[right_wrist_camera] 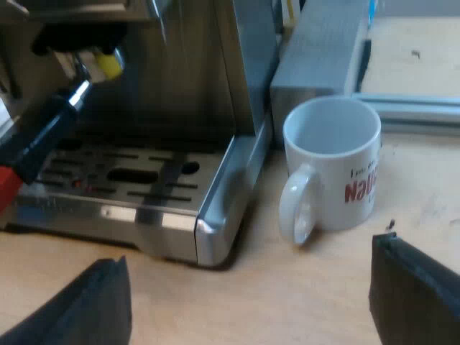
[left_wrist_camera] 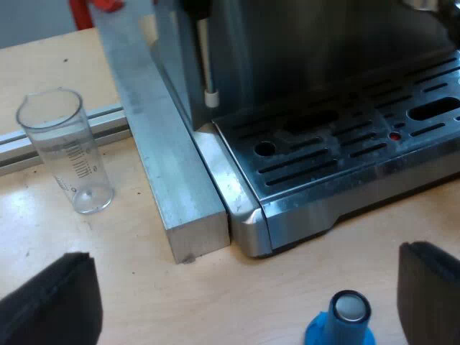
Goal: Grind coffee beans and then tamp
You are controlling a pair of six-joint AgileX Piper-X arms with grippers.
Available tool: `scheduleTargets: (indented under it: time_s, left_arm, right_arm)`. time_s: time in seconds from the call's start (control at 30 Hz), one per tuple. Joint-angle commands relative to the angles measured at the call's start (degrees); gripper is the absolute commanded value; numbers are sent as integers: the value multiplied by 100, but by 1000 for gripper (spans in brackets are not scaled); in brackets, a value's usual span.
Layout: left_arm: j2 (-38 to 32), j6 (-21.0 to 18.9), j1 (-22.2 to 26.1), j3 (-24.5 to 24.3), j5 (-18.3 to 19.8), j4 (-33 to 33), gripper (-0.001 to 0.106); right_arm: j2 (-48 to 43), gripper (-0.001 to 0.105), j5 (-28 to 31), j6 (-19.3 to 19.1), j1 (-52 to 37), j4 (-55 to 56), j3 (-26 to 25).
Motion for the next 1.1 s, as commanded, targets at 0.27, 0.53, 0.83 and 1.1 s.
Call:
scheduleTargets:
  time_s: [0.27,0.53,0.83,1.1]
  left_arm:
    - [-352,41,-47,-522,311,-65,84]
    - [259,150,-494,-717,534,-65,84]
    - [816,149,-1212,-739,962,-337,84]
    - [1283,351,-1645,-739,1204,-488,84]
  right_arm:
    - [90,70,18,-311,-4,655,-955]
    - [656,70,-919,-691,21,951,-1217]
    - [1254,70,-1391,-659,209,496,-1214]
    - [1841,70,-1318,-659,1100,452,-1214]
